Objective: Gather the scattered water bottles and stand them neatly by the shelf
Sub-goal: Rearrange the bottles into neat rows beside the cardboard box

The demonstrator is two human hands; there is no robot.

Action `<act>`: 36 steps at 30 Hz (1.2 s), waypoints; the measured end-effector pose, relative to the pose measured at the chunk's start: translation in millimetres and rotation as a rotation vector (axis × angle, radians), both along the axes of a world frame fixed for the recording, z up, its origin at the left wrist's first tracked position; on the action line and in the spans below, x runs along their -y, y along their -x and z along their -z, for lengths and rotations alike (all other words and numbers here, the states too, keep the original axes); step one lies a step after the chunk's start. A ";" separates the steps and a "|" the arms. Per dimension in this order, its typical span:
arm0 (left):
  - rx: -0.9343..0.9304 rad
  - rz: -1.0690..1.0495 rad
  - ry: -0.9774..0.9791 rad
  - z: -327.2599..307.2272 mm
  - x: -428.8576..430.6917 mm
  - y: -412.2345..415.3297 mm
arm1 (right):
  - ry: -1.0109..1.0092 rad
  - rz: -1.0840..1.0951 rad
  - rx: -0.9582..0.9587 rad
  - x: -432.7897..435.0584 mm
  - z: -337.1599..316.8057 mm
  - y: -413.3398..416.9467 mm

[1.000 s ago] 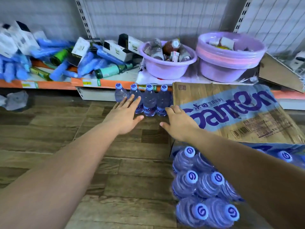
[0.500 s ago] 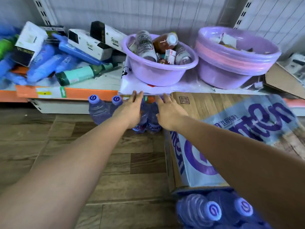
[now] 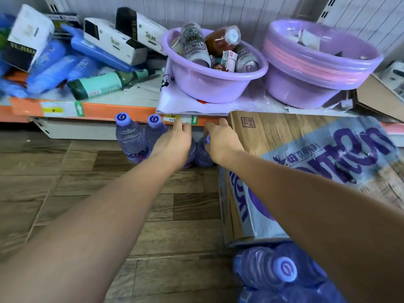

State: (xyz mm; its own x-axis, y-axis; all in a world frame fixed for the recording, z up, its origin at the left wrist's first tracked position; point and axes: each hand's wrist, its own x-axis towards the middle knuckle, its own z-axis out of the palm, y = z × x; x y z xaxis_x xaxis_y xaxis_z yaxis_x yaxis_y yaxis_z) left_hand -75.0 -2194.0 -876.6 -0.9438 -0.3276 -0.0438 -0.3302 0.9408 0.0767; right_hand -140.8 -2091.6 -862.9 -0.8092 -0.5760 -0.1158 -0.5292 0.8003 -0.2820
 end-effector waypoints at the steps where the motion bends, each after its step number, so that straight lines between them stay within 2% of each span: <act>1: -0.007 -0.005 -0.023 -2.0 -0.4 -5.5 | 0.028 0.009 0.027 -2.2 -0.3 -3.2; 6: 0.008 -0.034 -0.169 -27.1 -4.6 -35.4 | 0.041 -0.018 0.122 -13.5 -18.9 -26.8; 10: 0.062 -0.014 -0.171 -57.6 -14.2 -68.7 | 0.023 -0.186 0.117 -34.6 -49.6 -58.8; 14: 0.094 -0.008 -0.147 -101.9 -33.8 -107.9 | 0.057 -0.232 0.109 -62.9 -95.8 -91.0; 24: -0.121 -0.052 -0.075 -250.2 -133.7 -174.5 | 0.206 -0.302 -0.032 -174.8 -251.5 -154.9; 30: -0.186 -0.043 -0.136 -312.4 -209.8 -201.2 | 0.051 -0.307 -0.071 -248.3 -311.9 -178.1; 36: -0.148 0.043 -0.214 -325.4 -284.3 -208.8 | -0.067 -0.244 0.018 -319.2 -325.1 -186.8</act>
